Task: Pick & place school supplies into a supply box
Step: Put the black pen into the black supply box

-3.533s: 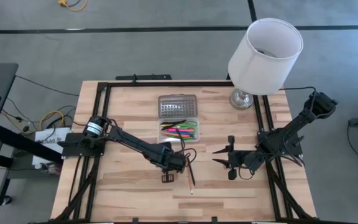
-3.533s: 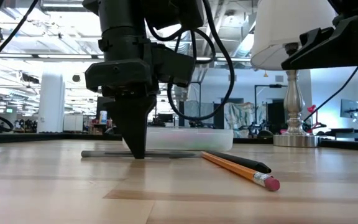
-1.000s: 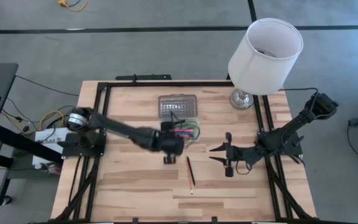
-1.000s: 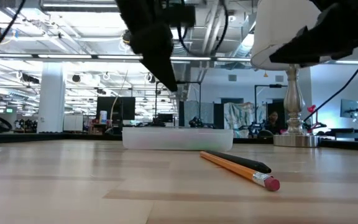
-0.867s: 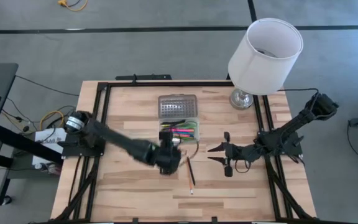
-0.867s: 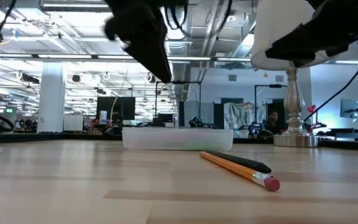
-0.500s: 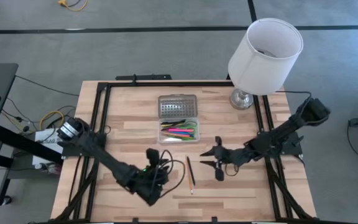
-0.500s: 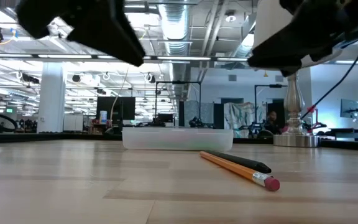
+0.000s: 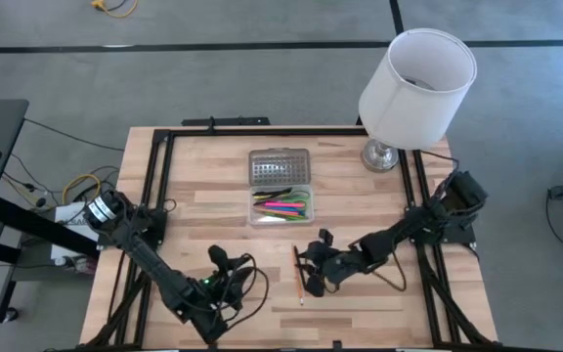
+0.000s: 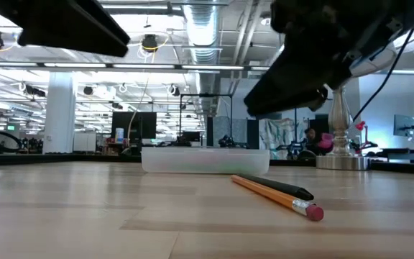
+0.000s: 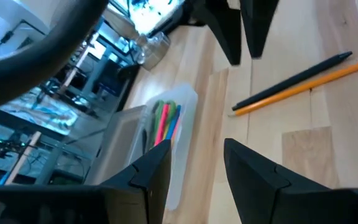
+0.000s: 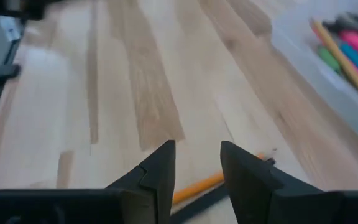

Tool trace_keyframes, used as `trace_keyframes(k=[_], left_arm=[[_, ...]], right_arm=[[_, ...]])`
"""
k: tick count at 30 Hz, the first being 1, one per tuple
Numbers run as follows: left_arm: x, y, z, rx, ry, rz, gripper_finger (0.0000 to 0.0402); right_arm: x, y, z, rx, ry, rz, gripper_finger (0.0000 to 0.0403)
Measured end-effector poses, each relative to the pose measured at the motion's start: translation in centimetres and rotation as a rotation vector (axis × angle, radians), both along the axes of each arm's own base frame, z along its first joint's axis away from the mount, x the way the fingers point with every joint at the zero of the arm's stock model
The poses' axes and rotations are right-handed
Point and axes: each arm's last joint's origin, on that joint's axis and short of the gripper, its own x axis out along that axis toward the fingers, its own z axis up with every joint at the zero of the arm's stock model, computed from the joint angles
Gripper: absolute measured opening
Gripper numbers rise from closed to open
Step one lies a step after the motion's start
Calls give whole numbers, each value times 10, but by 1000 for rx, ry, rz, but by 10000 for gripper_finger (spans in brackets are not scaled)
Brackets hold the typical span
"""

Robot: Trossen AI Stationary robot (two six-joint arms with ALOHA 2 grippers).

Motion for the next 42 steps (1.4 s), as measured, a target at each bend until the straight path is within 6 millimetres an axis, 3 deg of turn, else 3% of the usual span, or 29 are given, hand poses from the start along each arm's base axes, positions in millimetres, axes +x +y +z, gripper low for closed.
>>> trace_keyframes(k=[13,42], left_arm=[[-20,4,-3,6,-15,52,144],[-22,4,-4,-62,-19,72,144]], right_arm=[[19,6,-20,85,243,-235,120],[23,6,-31,83,324,-272,120]])
